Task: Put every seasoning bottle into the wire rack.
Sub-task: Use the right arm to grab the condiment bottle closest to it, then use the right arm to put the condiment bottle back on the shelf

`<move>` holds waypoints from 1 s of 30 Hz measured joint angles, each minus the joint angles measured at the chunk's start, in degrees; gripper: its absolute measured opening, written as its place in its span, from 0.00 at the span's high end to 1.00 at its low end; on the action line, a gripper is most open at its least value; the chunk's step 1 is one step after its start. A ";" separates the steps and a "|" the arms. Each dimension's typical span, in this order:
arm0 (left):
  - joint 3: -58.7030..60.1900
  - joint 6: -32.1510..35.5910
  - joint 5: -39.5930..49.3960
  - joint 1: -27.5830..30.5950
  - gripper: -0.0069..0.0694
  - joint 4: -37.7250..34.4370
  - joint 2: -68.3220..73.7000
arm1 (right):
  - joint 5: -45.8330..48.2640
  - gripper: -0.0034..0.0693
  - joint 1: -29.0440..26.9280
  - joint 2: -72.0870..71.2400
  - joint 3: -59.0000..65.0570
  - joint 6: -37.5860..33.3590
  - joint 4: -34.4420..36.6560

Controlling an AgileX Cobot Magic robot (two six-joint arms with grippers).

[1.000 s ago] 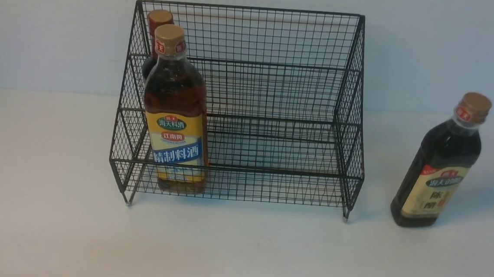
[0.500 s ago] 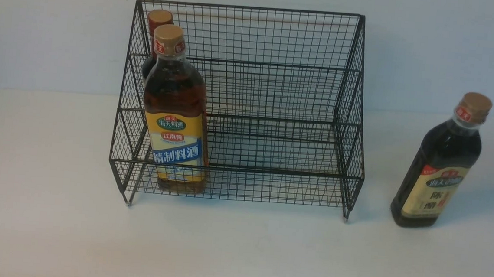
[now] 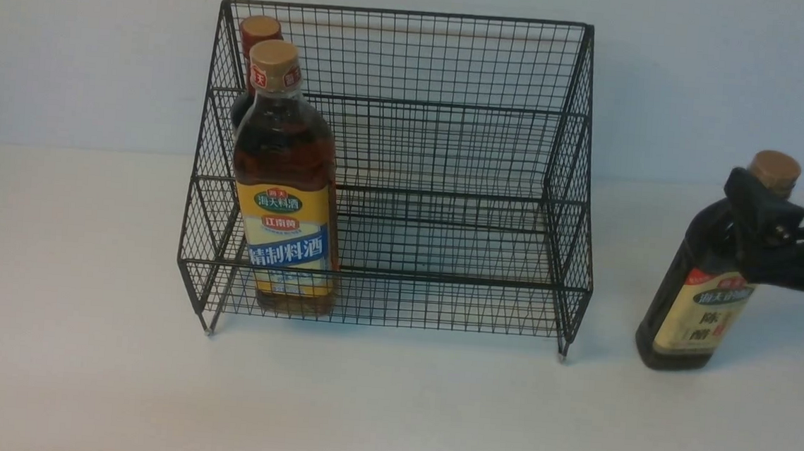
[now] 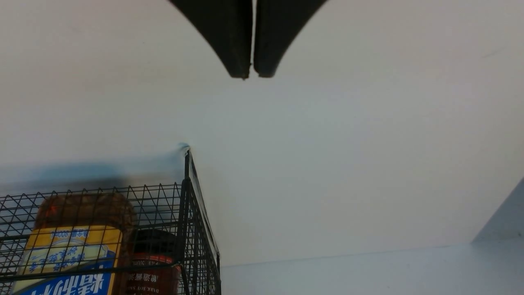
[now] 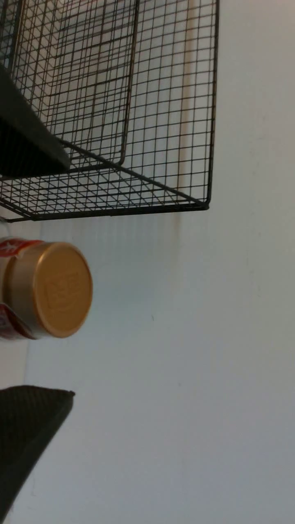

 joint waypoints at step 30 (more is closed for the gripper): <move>0.00 -0.42 0.00 0.00 0.92 0.00 0.00 | 17.39 0.52 0.35 -4.02 -10.58 1.88 -3.38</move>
